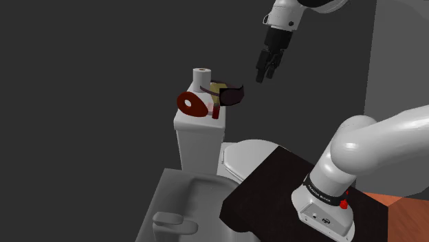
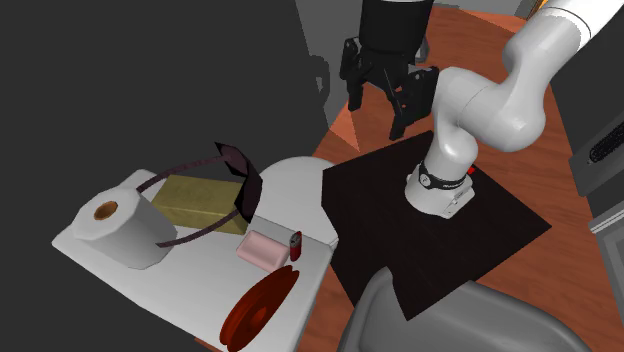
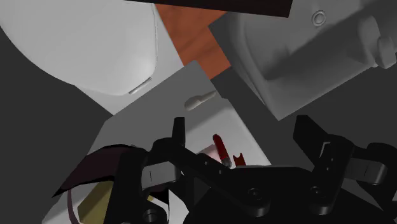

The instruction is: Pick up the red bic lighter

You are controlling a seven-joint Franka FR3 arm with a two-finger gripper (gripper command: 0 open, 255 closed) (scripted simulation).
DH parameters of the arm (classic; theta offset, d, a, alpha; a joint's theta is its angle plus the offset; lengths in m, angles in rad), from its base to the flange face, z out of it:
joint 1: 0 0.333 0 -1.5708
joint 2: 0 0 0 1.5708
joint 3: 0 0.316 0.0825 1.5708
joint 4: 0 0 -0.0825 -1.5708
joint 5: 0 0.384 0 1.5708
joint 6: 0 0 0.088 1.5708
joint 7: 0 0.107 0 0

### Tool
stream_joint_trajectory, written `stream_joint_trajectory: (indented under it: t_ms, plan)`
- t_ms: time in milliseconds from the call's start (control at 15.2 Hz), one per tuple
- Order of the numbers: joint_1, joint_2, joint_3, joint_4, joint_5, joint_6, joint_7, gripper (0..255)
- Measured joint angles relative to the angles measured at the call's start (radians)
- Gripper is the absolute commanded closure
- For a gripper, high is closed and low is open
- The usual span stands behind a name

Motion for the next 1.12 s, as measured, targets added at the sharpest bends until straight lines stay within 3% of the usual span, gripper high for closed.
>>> stream_joint_trajectory:
  t_ms: [198,660,1122]
  plan:
    - [0.008,0.027,0.000,-0.014,-0.006,0.046,-0.025,0]
    - [0.052,0.206,0.010,-0.045,-0.033,0.298,-0.149,0]
    - [0.088,0.448,0.026,-0.007,-0.065,0.548,-0.265,0]
